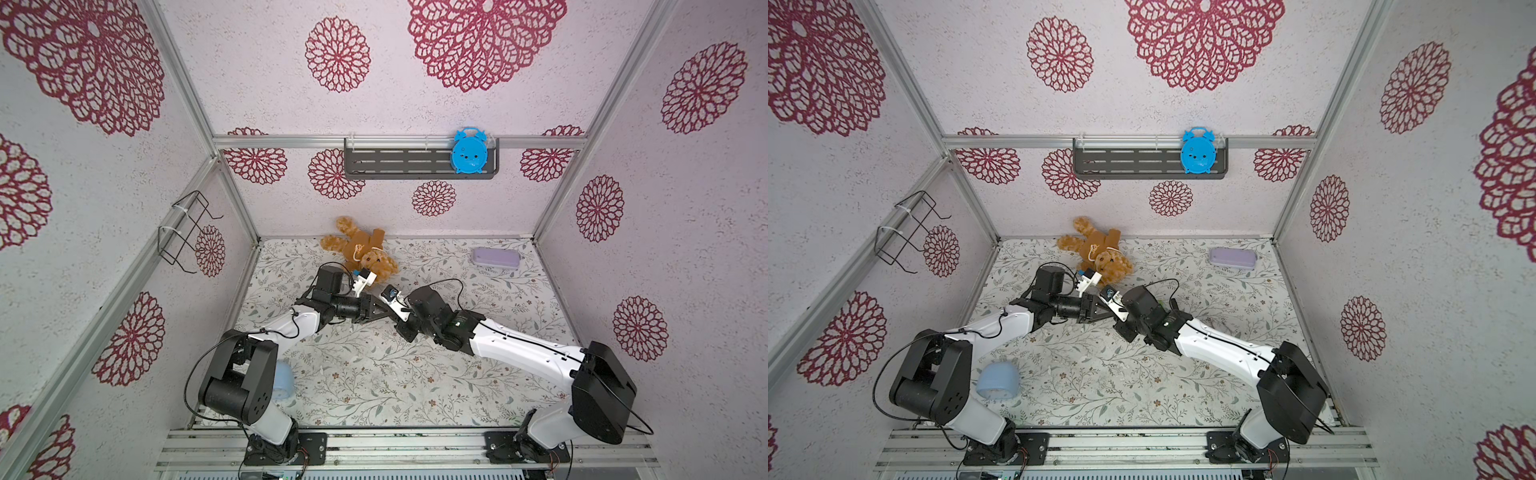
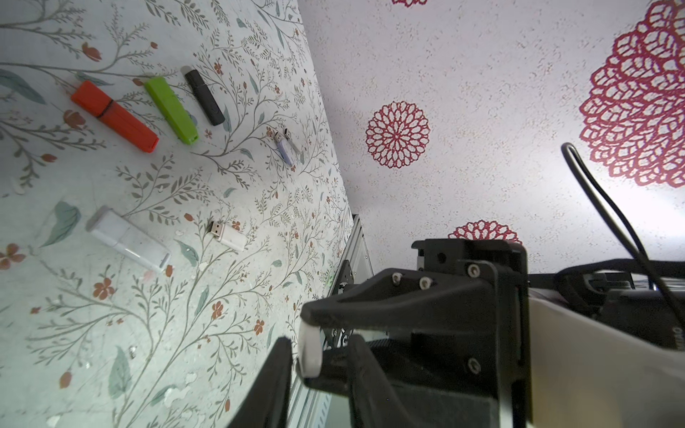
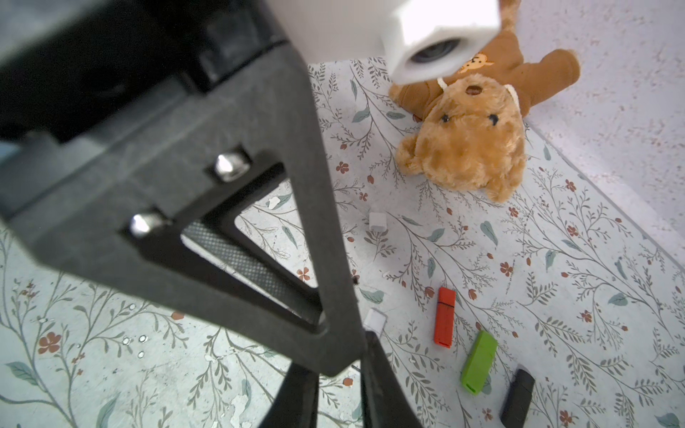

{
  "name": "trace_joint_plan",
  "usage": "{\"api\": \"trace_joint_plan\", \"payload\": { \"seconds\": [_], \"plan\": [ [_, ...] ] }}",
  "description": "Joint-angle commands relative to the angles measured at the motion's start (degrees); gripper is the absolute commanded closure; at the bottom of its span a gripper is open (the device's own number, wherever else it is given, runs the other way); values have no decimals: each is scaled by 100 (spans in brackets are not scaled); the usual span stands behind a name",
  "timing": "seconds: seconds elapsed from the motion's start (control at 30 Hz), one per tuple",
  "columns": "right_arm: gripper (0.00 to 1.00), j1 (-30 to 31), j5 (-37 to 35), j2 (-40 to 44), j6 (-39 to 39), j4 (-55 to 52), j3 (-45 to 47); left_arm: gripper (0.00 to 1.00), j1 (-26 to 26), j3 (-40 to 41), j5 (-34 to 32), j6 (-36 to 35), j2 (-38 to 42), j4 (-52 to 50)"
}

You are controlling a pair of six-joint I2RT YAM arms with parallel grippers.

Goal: Close the usb drive cover
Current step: Pick up the cover from the center of the board, then pick up the USB drive from the center of the board.

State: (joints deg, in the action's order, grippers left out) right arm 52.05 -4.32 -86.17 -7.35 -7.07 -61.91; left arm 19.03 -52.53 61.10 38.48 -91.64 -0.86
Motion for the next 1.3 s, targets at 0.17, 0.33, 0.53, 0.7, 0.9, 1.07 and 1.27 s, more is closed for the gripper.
{"api": "trace_joint_plan", "payload": {
  "seconds": [0.17,0.33,0.53,0.7,0.9,1.07,1.27],
  "plan": [
    [79,-31,-8,13,172,235,-234,81,50,-145,-10,-218,-74,-219],
    [79,-28,30,52,232,211,-212,88,57,-239,-187,-400,-62,-524],
    [66,-129,-232,540,427,127,243,89,43,-333,-515,-368,144,-554],
    [60,-954,-45,1219,1245,-109,988,90,44,-327,-1001,-303,427,-511],
    [59,-2250,280,1484,1917,-1136,1386,90,40,-226,-1535,-207,832,-275],
    [58,-3292,87,1442,2142,-1976,1490,91,40,-143,-1756,-172,1064,-129],
    [58,-4281,120,1289,1998,-2110,1510,91,40,-151,-1794,-172,1126,-107]
  ]
}}
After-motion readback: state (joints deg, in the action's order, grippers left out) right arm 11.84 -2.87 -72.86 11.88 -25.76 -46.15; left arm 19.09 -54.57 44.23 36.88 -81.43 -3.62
